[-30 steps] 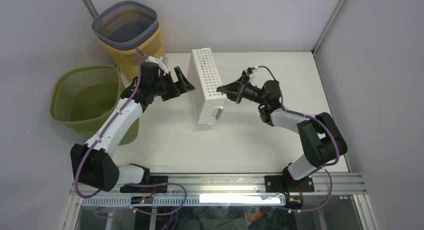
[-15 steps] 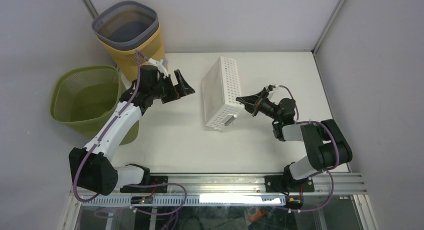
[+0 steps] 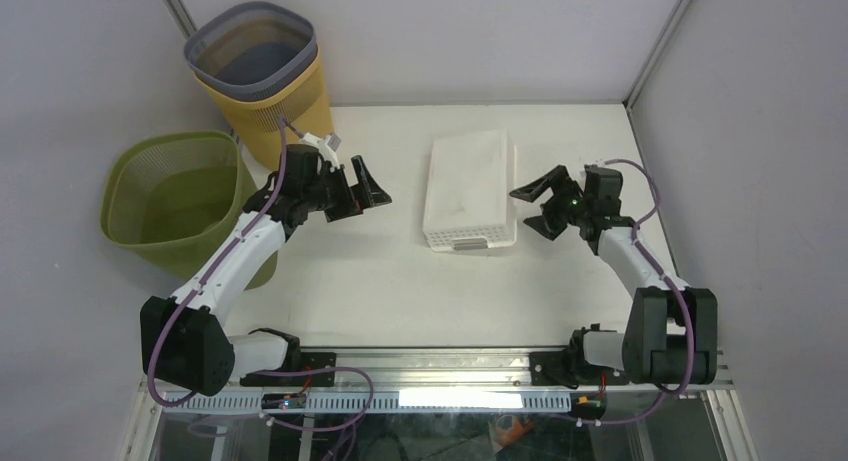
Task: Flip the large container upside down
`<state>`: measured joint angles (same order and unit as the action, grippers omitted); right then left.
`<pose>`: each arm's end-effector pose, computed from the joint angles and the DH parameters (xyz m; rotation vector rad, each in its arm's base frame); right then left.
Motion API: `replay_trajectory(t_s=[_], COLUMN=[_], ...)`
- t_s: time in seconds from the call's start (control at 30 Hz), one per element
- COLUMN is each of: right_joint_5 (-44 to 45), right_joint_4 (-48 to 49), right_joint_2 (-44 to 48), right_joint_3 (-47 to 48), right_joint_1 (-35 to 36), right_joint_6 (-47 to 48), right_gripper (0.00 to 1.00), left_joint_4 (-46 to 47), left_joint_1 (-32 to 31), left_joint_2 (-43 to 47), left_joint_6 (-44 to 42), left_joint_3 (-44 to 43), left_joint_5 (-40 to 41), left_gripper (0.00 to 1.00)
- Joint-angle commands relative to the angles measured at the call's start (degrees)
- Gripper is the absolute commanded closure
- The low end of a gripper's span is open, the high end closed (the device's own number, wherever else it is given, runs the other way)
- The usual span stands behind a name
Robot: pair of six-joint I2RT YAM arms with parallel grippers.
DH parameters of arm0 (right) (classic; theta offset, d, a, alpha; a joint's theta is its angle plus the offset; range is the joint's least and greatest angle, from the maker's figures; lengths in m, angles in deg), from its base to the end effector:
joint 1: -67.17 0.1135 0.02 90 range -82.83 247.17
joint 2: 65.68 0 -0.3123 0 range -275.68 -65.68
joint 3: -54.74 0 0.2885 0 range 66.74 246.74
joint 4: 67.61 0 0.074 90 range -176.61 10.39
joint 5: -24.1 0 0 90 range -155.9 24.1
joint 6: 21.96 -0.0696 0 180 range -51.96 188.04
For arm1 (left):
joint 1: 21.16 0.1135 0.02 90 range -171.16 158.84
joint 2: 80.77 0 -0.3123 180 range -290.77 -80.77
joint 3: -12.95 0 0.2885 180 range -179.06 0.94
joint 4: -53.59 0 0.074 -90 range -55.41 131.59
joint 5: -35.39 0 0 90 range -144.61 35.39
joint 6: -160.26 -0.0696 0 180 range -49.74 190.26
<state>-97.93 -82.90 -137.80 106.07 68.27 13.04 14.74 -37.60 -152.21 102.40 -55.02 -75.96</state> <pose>0.3006 0.0427 0.2300 0.7463 2.2120 1.1377 0.2913 -0.1124 0.2986 -0.1295 2.3999 -0.8469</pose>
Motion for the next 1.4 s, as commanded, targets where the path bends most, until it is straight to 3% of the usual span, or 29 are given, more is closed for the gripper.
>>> replay_trajectory(t_s=[0.0, 0.2, 0.3, 0.53, 0.67, 0.8, 0.97, 1.13, 1.23, 1.37], right_joint_5=[8.5, 24.8, 28.8, 33.3, 32.6, 30.0, 26.7, 23.2, 24.3, 32.2], right_joint_4=[-17.1, -29.1, -31.9, -27.3, -24.1, -23.4, -22.7, -23.8, -26.8, -31.4], right_joint_2=[0.3, 3.7, 4.4, 4.0, -4.6, -14.8, -24.3, -32.1, -35.0, -35.1], right_joint_3=[4.4, 13.0, 16.5, 22.3, 27.6, 34.4, 39.3, 44.4, 46.1, 46.5], right_joint_1=[-1.8, -1.7, 0.5, 24.6, 36.9, 42.7, 43.2, 42.2, 39.5, 34.3], right_joint_6=[12.8, 20.5, 22.5, 21.7, 20.6, 20.6, 19.7, 19.8, 19.8, 21.7], right_gripper=[0.08, 0.04, 0.04, 0.06, 0.07, 0.07, 0.07, 0.07, 0.08, 0.09], left_joint_4=[3.1, 3.1, 3.0, 1.8, 1.6, 0.0, -4.3, -5.5, -5.6, -5.9], left_joint_1=[0.0, 0.0, -0.1, 0.0, 0.0, -1.5, -6.8, -8.9, -9.0, -9.2], left_joint_2=[1.3, 2.5, 3.1, 5.8, 7.4, 9.8, 13.1, 15.4, 15.3, 15.2], left_joint_6=[-0.5, -1.1, -1.0, -1.4, -0.8, -0.7, -0.9, 0.1, 0.2, 0.1], left_joint_3=[-0.3, 0.1, 0.5, 2.9, 5.5, 6.3, 4.9, 5.1, 5.4, 5.1], left_joint_5=[-3.2, -3.5, -3.0, 0.2, 0.4, 3.6, 13.1, 15.8, 16.0, 16.0], left_gripper=[0.01, 0.01, 0.01, 0.01, 0.01, 0.01, 0.01, 0.01, 0.01, 0.01])
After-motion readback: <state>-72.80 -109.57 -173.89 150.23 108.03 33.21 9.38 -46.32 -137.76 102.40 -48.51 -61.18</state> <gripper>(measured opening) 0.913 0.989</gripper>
